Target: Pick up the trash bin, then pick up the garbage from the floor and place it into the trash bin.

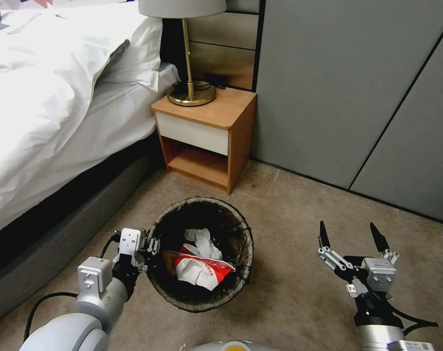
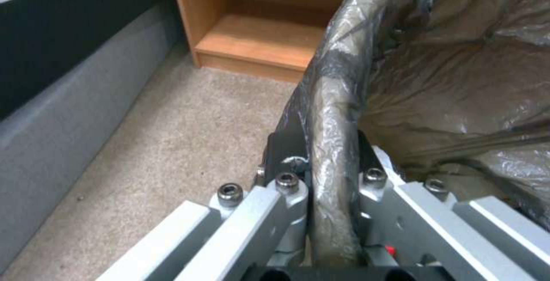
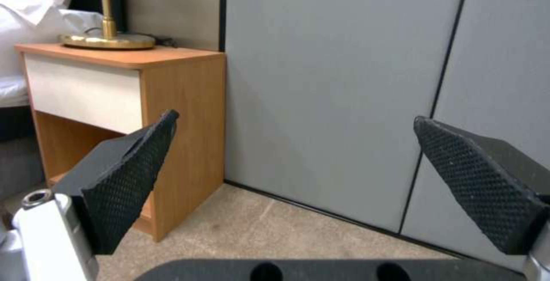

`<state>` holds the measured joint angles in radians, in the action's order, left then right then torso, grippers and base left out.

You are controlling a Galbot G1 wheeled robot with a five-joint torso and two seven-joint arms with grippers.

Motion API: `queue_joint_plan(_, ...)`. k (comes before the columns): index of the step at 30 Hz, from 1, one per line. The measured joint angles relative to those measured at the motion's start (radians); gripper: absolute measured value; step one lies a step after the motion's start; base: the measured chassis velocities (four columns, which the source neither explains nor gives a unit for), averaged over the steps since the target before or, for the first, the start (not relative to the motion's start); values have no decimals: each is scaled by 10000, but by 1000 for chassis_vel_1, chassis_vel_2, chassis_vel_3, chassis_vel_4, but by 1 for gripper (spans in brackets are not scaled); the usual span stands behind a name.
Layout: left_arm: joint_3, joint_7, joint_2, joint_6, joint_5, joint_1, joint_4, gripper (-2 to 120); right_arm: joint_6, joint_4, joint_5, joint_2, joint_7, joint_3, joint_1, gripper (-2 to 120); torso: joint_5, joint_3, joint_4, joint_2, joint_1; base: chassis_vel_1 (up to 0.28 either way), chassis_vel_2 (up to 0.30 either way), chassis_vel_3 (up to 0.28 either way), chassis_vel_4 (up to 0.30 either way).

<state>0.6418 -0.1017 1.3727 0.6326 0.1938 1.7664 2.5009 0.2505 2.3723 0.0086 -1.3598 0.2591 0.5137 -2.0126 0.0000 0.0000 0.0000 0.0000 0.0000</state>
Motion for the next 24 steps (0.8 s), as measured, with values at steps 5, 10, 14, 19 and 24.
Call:
queue_joint_plan(5,12,-3,-1,0,0,11,0,1,-38,-45,10,-21,0,11,48,100,0,0,0,0,0,0,0,0,0)
queue_joint_plan(10,18,-6,-19,-1,0,19,0,1,-107,-96,39,-22,0,17,104,100,0,0,0,0,-1,0,0,0,0)
queue_joint_plan(14,27,-7,-21,-1,-1,27,0,1,-133,-126,64,-17,2,17,133,100,0,0,0,0,0,0,0,0,0)
queue_joint_plan(19,46,-7,8,-4,-10,42,0,1,-160,-139,92,-3,3,12,161,100,0,0,0,0,0,50,55,47,49)
queue_joint_plan(24,45,-7,26,-3,-16,46,-1,1,-174,-160,120,15,5,8,186,100,0,0,0,0,0,45,57,56,52)
